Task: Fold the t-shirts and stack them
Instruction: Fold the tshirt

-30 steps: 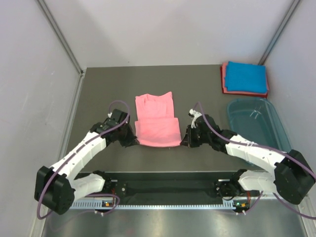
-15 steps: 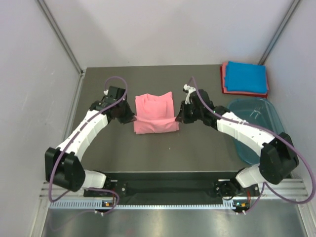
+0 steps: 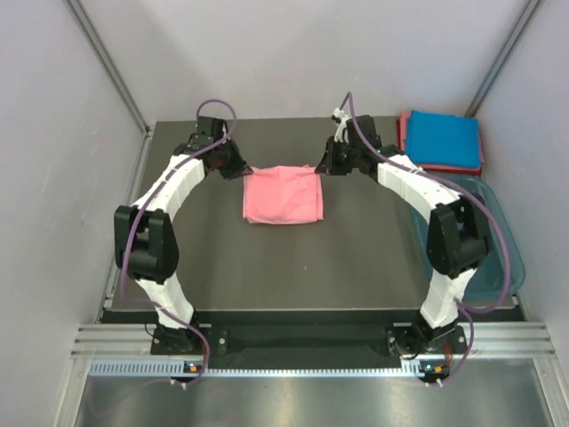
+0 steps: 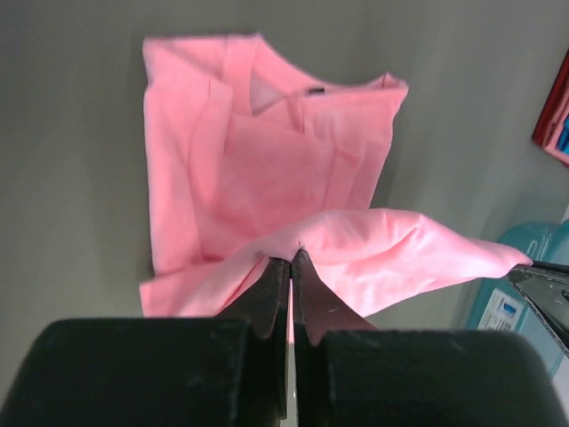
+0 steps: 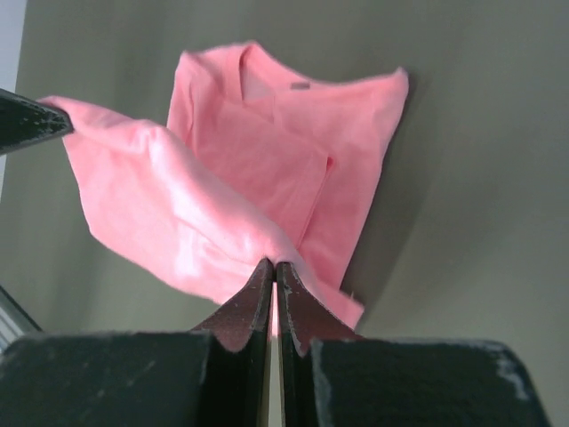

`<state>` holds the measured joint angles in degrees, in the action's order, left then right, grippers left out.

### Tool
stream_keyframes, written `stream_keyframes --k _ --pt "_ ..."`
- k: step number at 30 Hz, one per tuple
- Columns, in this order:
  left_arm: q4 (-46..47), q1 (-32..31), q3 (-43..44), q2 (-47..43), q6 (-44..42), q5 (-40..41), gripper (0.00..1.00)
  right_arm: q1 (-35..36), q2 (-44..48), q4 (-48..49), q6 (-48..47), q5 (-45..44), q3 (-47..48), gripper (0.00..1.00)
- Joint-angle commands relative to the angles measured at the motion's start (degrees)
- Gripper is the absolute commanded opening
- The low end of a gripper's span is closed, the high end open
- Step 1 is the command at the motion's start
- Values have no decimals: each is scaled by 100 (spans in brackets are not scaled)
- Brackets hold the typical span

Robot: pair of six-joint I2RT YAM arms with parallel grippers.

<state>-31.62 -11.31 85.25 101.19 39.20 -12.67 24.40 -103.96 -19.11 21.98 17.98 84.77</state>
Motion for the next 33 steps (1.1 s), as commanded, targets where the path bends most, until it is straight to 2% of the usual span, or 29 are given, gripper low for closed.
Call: stream_keyframes --k 1,14,16,20,21,22,26,30,33 --pt "683 146 579 444 -141 -377 0 -137 -448 303 -159 338 810 0" --pt "1659 551 1836 2439 -281 -983 0 -498 -2416 1014 60 549 2254 2" --pt "1659 569 2126 2800 -316 -1010 7 -550 -2584 1234 122 575 2368 3" --pt "1536 648 2575 3179 -431 -957 18 -647 -2998 1419 184 742 2640 19" --pt "1475 683 2662 3179 -413 -922 19 -673 -3024 1402 193 742 2737 24" --pt "1405 718 2698 3136 -396 -852 20 -691 -3033 1306 184 734 2764 34" --pt "1052 710 2436 2530 -466 -27 21 -832 -2639 998 254 629 2589 46" --pt "1254 315 1417 1608 -685 -86 22 -779 -2015 857 316 821 1843 41" --pt "1360 7 889 1378 -616 -525 21 -630 -1593 857 290 1067 1289 29"
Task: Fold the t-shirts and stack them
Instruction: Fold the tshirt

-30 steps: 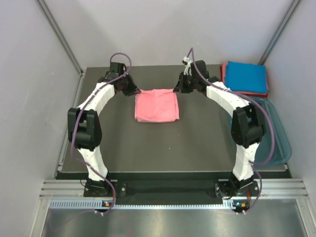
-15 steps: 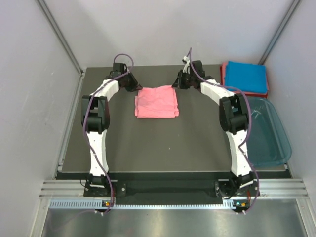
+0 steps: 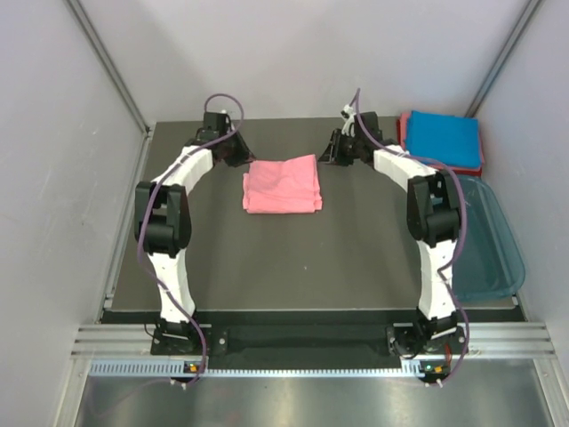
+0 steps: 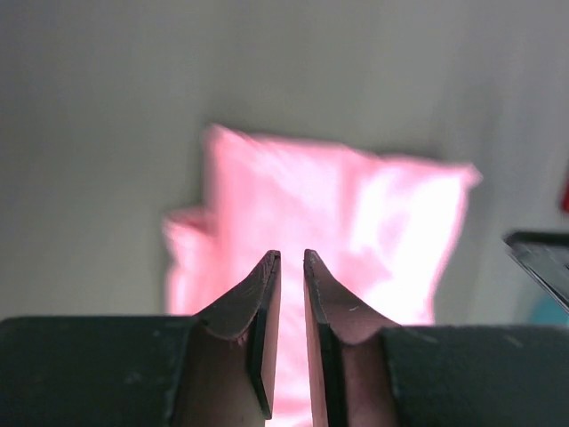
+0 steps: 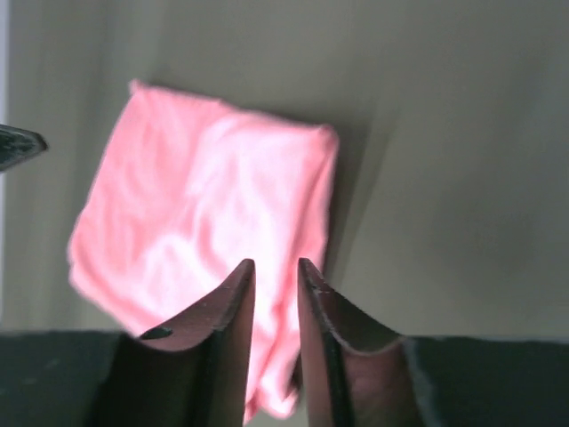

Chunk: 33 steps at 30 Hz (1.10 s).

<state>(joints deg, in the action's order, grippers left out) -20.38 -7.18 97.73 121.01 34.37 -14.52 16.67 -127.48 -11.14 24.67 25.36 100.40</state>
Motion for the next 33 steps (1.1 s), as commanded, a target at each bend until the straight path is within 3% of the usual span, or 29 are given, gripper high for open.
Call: stream_keyframes --k 1,8,16,22,28,33 --pt "341 -503 -508 -640 -54 -375 21 196 890 59 12 451 -397 24" --pt "763 -521 -2185 -842 140 -95 20 513 901 330 -23 961 -1599 23" --pt "957 -495 -2830 -1035 500 -182 20 504 1075 306 -444 532 -2543 24" --pt "222 -268 -1848 -1203 265 -341 32 504 1620 -29 -603 460 -2455 32" --pt "-422 243 -213 -202 -377 -324 36 513 1683 -64 -638 469 -2481 40" --pt "-783 270 1080 844 -887 -489 37 513 1419 76 -586 539 -2359 43"
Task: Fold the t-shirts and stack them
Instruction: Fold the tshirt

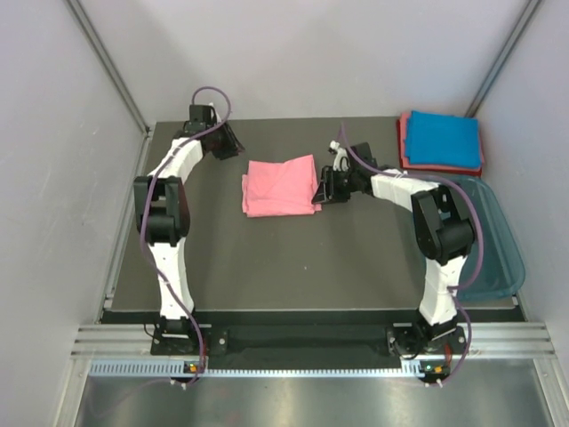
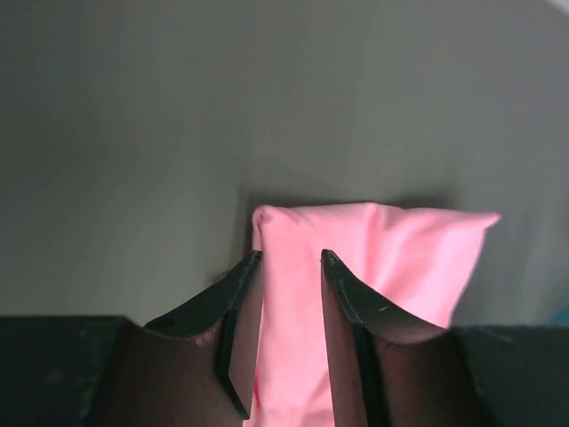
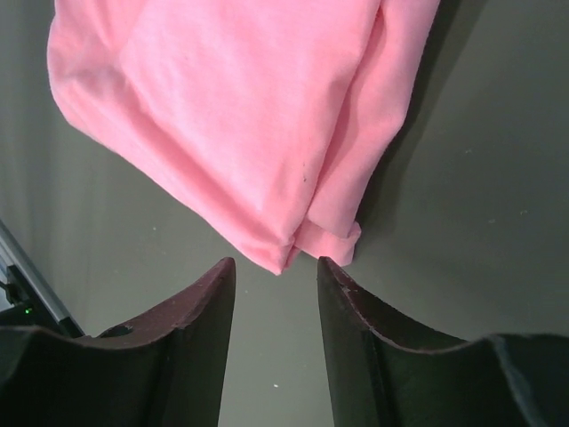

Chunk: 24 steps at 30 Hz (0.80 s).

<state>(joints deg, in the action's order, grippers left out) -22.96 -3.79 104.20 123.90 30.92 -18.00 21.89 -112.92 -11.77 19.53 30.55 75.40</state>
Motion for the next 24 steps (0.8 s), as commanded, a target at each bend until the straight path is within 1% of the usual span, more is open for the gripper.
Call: stream_keyframes --k 1,4,6,9,14,16,17,18,20,21,22,24 --pt "-534 -69 678 678 -595 -229 38 -1 -132 149 -55 39 168 43" --pt "-464 -60 978 1048 -780 -388 39 0 -335 166 -72 39 309 43" --pt "-324 -60 1058 1242 -859 -546 40 0 -440 210 -72 74 335 43" --pt "-130 -52 1137 1444 -877 -556 41 0 -502 377 33 144 274 43" --pt "142 -8 1287 1699 -824 -810 41 17 -582 904 244 417 98 42" --pt "335 -8 1295 1752 -772 -1108 38 0 -573 966 288 444 28 40" --pt "388 -8 1296 1761 -745 -1188 34 8 -582 1044 297 461 2 39" --pt "441 10 1296 1761 -693 -1362 20 0 -556 1071 341 452 -33 32" --pt "494 45 1313 1726 -605 -1425 4 -9 -547 1124 367 409 -121 20" --pt "494 106 1296 1656 -491 -1469 0 -35 -512 1133 411 339 -174 2" --pt "503 150 1261 1594 -421 -1461 0 -44 -485 1133 437 303 -322 0" --pt "556 282 1147 1436 -201 -1286 0 -79 -345 1527 586 181 -560 0"
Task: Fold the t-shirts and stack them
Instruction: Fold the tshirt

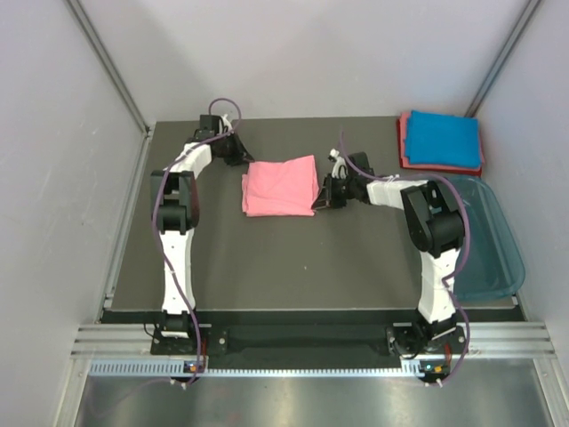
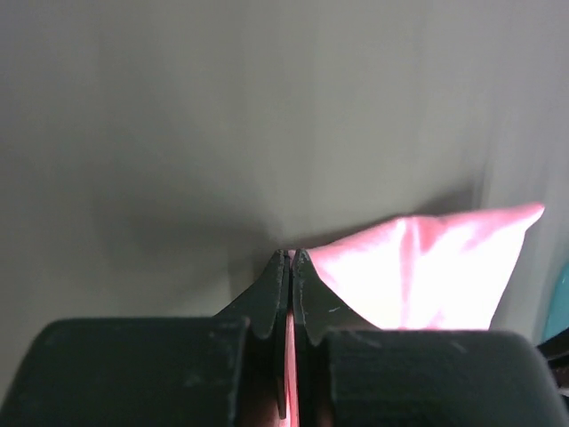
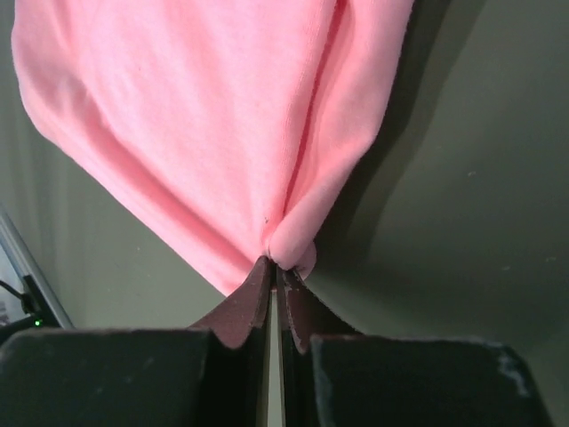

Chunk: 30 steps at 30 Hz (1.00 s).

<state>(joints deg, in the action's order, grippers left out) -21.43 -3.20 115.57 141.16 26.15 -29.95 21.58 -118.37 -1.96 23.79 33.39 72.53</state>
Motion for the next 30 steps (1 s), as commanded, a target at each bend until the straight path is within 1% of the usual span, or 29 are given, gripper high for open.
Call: stream_keyframes --k 1,3,4,6,10,13,14,15,17,18,19,20,21,23,24,25,28,29,30 --pt "499 267 -225 -483 320 67 0 -84 261 652 204 -139 -518 0" --pt "815 276 -525 -694 425 314 0 -110 375 950 336 -183 -731 0" --pt "903 433 -788 -852 443 445 0 -119 402 1021 371 -192 -862 0" --pt "1104 478 -1078 -950 470 473 0 -128 420 1109 416 -175 -934 0" --pt "1229 487 -1282 -968 496 500 0 -128 393 1154 442 -148 -899 0" --pt "1264 549 -1178 -793 601 210 0 -128 384 1145 442 -148 -838 1" --pt "1238 575 -1133 -757 654 131 7 -128 384 1119 442 -148 -820 4" --pt "1168 575 -1037 -740 663 26 12 -128 393 1092 433 -131 -794 9" --pt "1097 566 -1045 -818 646 7 17 -128 454 891 390 -157 -671 15" --pt "1062 584 -1080 -888 637 94 21 -146 472 786 329 -174 -618 23" --pt "1001 584 -1089 -1063 619 191 25 -163 507 663 293 -192 -496 27" --pt "731 575 -1089 -1169 567 331 27 -172 534 531 241 -236 -434 30" --pt "511 566 -1037 -1370 523 881 28 -181 630 225 118 -367 -320 35" --pt "-165 488 -1019 -1608 331 1499 29 -198 770 -84 -23 -517 -214 39" --pt "-273 452 -1175 -1923 260 1736 29 -198 815 -251 -58 -604 -144 41" --pt "-335 365 -1307 -2091 241 1956 30 -207 841 -314 -94 -631 -91 41" --pt "-169 338 -2071 -2750 285 1617 30 -198 850 -428 -85 -579 120 41" --pt "-38 94 -2308 -2917 320 1520 30 -181 815 -428 -33 -527 173 39" --pt "137 48 -2711 -3145 364 1406 30 -163 798 -411 -15 -422 217 34"
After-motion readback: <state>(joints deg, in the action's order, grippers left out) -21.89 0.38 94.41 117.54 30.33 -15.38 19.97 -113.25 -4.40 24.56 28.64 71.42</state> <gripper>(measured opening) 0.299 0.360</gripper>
